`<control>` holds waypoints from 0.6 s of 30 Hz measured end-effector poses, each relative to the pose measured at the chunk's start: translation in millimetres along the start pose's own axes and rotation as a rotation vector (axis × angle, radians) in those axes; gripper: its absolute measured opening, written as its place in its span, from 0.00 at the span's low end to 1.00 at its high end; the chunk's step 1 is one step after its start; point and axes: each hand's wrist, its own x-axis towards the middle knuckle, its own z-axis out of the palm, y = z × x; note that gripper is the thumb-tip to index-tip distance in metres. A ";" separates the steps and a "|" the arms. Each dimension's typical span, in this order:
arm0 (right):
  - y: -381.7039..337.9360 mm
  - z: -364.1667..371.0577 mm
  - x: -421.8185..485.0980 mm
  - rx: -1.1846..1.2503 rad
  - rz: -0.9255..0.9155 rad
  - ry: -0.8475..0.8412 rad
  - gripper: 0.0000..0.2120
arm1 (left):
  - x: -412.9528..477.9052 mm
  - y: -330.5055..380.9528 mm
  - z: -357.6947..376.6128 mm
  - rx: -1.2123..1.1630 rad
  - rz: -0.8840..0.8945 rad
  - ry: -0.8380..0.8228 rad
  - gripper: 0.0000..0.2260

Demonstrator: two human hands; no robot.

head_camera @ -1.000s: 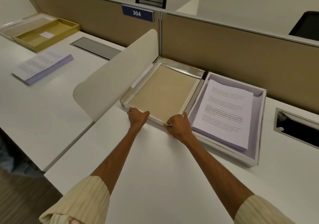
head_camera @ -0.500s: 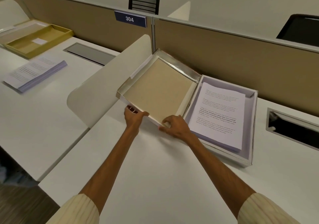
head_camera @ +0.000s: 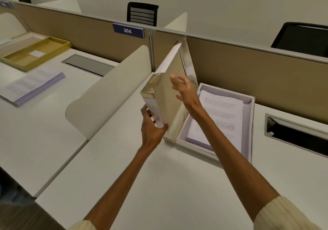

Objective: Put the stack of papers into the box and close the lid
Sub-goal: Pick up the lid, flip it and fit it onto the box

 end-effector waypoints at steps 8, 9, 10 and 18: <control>-33.7 -25.3 -13.8 0.009 0.065 0.215 0.41 | -20.4 13.9 39.6 0.187 0.169 -0.044 0.35; -32.6 -28.2 -15.1 -0.025 0.077 0.256 0.43 | -22.2 15.0 41.1 0.201 0.199 -0.078 0.34; -31.0 -31.2 -16.2 -0.047 0.082 0.291 0.43 | -22.4 15.4 41.3 0.187 0.218 -0.120 0.32; -23.6 -46.2 -24.8 -0.083 0.093 0.373 0.38 | 8.9 -4.7 34.8 -0.066 -0.568 -0.226 0.21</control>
